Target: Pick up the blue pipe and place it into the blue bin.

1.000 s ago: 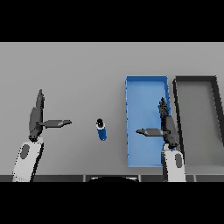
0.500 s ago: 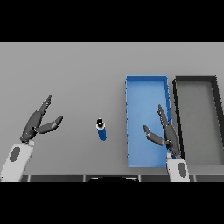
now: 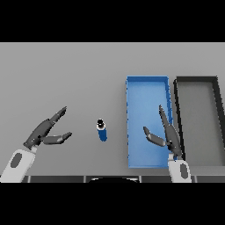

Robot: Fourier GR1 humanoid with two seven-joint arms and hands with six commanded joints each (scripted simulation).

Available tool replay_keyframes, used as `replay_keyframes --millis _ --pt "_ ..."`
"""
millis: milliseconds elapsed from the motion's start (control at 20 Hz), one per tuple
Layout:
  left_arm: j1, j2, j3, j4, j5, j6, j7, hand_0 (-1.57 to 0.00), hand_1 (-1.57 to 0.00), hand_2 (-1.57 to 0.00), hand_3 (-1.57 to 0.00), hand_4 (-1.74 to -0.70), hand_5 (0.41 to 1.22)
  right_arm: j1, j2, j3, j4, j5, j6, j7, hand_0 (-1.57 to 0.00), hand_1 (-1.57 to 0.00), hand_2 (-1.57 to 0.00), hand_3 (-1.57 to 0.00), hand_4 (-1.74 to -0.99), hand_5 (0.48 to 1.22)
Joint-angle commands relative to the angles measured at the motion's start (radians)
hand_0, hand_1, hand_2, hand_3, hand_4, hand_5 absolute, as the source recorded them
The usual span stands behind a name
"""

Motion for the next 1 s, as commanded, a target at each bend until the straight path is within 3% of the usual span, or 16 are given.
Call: replay_keyframes --millis 0,150,500,700,950 --pt "0.004 0.002 -0.015 -0.016 0.002 -0.011 0.019 0.0 0.0 0.0 0.0 -1.11 0.534 -0.014 0.001 -0.002 0.018 0.002 -0.001 0.004 0.0 0.0 0.0 0.0 -1.201 0.609" --pt "0.01 -0.036 -0.084 -0.044 -0.028 -0.04 0.03 0.0 0.0 0.0 0.0 -1.16 0.497 0.001 0.003 0.008 -0.001 0.011 -0.002 -0.016 0.0 0.0 0.0 0.0 -1.208 0.612" --pt "-0.014 -0.155 -0.189 -0.023 -0.159 0.011 0.041 0.0 0.0 0.0 0.0 -1.19 0.463 0.015 0.017 0.014 -0.038 0.006 -0.007 0.034 0.0 0.0 0.0 0.0 -1.228 0.621" --pt "-0.074 -0.253 -0.223 0.075 -0.176 0.009 0.079 0.0 0.0 0.0 0.0 -1.2 0.467 0.018 0.018 0.013 -0.023 0.012 -0.01 0.022 0.0 0.0 0.0 0.0 -1.229 0.621" --pt "-0.16 -0.345 -0.242 0.211 -0.222 0.012 0.062 0.0 0.0 0.0 0.0 -1.15 0.459 0.033 0.018 0.011 -0.034 0.007 -0.01 0.017 0.0 0.0 0.0 0.0 -1.206 0.606"
